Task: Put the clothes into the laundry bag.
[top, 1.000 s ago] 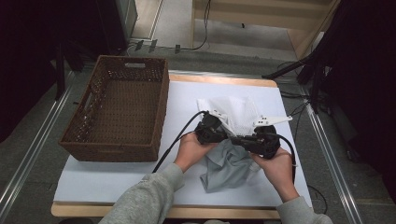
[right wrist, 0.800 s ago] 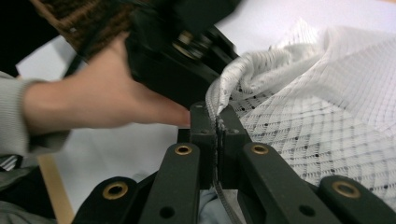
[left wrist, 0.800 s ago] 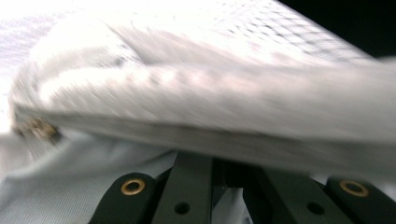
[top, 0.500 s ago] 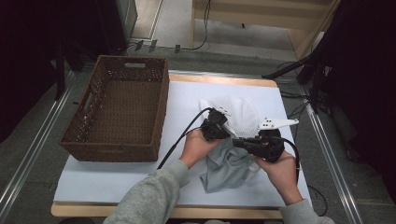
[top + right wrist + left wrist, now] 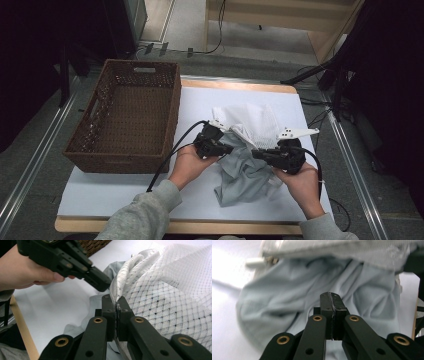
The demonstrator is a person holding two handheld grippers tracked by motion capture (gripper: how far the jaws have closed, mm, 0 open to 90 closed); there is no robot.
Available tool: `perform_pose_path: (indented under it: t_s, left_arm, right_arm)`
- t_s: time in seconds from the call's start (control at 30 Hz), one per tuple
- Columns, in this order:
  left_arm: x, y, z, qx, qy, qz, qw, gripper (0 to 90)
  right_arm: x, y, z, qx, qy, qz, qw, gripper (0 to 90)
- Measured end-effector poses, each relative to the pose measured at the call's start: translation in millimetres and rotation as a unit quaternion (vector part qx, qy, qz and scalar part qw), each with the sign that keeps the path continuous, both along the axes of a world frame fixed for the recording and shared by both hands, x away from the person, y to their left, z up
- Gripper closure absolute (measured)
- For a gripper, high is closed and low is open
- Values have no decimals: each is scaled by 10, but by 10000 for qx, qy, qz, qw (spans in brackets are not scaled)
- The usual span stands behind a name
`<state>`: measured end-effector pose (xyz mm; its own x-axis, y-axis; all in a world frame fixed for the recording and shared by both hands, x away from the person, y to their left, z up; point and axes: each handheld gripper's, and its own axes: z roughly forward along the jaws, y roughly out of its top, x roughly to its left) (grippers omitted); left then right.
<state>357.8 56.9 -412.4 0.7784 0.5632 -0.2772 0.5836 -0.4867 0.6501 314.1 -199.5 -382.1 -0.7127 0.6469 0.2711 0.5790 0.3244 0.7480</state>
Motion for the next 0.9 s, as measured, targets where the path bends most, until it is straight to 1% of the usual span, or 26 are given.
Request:
perform_pose_path:
  t_s: [0.13,0.23,0.3,0.33,0.37,0.4,0.47,0.5,0.53,0.57,0.6,0.63,0.7,0.73,0.77,0.83,0.87,0.9]
  left_arm:
    - [-122,149,-72,41,15,50,10000,900]
    - [-183,233,-165,194,47,167,9997,900]
    - [-188,287,-254,239,150,259,9993,900]
    - [-189,303,-294,217,227,304,9990,900]
    - [-189,314,-324,184,260,320,9990,900]
    - [-192,317,-345,208,245,331,9989,900]
    - [-184,318,-371,353,165,318,9987,900]
    - [-177,324,-388,409,114,375,9984,900]
    - [-165,328,-407,449,141,362,9982,900]
    - [-162,316,-422,413,187,328,9984,900]
    - [-157,301,-440,480,200,315,9981,900]
    - [-150,288,-462,532,173,373,9977,900]
    - [-117,296,-492,562,202,459,9972,900]
    - [-115,288,-494,553,161,471,9972,900]
    - [-108,278,-496,548,165,477,9972,900]
    - [-69,264,-501,497,243,544,9970,900]
    - [-50,250,-502,490,244,549,9970,900]
    - [-35,234,-506,485,201,541,9972,900]
  right_arm:
    - [5,10,-14,3,28,10,10000,886]
    - [11,13,-21,-13,30,25,10000,886]
    - [11,15,-22,-11,40,22,10000,887]
    - [12,16,-22,-18,39,28,10000,886]
    - [13,18,-22,-17,39,24,10000,886]
    - [14,20,-22,-14,45,27,10000,886]
    - [15,24,-22,-8,42,36,10000,886]
    - [15,23,-23,-9,43,38,10000,886]
    - [14,22,-23,-10,44,34,10000,886]
    - [13,21,-22,-7,43,30,10000,886]
    - [13,20,-23,-7,44,33,10000,886]
    - [13,20,-23,-6,55,30,10000,886]
    - [13,17,-23,-2,41,37,10000,886]
    - [12,14,-22,-1,27,42,10000,886]
    - [11,12,-20,2,34,44,10000,886]
    - [15,12,-22,11,39,48,10000,886]
    - [17,15,-24,1,60,51,10000,886]
    - [18,20,-25,-4,62,45,10000,886]
